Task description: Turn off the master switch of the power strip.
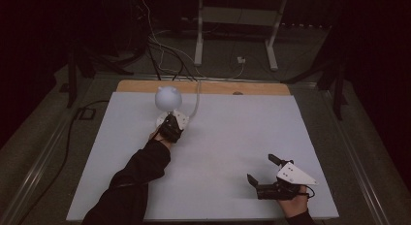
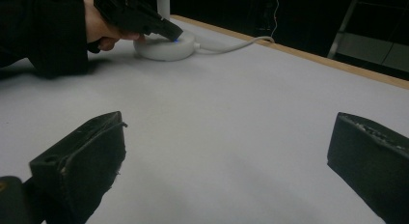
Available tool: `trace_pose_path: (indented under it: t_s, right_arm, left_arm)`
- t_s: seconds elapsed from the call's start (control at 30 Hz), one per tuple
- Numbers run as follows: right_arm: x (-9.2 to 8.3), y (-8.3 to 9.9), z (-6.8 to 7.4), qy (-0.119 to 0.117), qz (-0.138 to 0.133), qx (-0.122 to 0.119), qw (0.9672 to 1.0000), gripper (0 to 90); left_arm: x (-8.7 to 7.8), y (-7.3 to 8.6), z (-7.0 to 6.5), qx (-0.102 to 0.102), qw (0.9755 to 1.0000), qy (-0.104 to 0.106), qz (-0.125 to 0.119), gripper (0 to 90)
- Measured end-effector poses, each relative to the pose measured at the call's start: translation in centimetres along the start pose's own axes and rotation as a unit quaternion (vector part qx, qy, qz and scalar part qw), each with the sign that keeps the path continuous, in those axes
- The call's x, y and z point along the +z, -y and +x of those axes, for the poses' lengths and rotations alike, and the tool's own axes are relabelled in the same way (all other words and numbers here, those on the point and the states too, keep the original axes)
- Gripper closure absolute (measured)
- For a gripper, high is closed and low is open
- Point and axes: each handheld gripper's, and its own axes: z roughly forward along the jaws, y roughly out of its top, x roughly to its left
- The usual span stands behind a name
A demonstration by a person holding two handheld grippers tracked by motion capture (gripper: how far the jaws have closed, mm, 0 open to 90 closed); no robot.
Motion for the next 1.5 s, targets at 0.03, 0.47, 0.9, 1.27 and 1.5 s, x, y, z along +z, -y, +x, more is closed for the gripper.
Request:
trace_pose_path:
  t_s: [0.03, 0.47, 0.9, 1.27, 1.5]
  right_arm:
    - [0.0, 0.0, 0.0, 0.0, 0.0, 0.0, 1.0, 0.2]
    - [0.0, 0.0, 0.1, 0.0, 0.001, -0.003, 1.0, 0.1]
    - [0.1, -0.1, 0.2, -0.002, 0.002, -0.003, 1.0, 0.1]
    - [0.0, 0.0, 0.1, 0.0, 0.001, -0.003, 1.0, 0.2]
    - [0.1, 0.0, 0.0, -0.001, 0.002, -0.002, 1.0, 0.2]
  left_arm:
    - [0.0, 0.0, 0.0, 0.002, 1.0, 0.0, 0.001, 90.0]
    - [0.1, -1.0, 0.1, 0.009, 0.9994, 0.01, 0.033, 90.0]
    - [0.2, -1.3, -0.6, 0.064, 0.9967, -0.012, 0.049, 90.0]
    - [0.2, -1.5, -0.5, 0.061, 0.9967, -0.007, 0.053, 90.0]
    - [0.1, -1.3, -0.4, 0.063, 0.9969, -0.002, 0.047, 90.0]
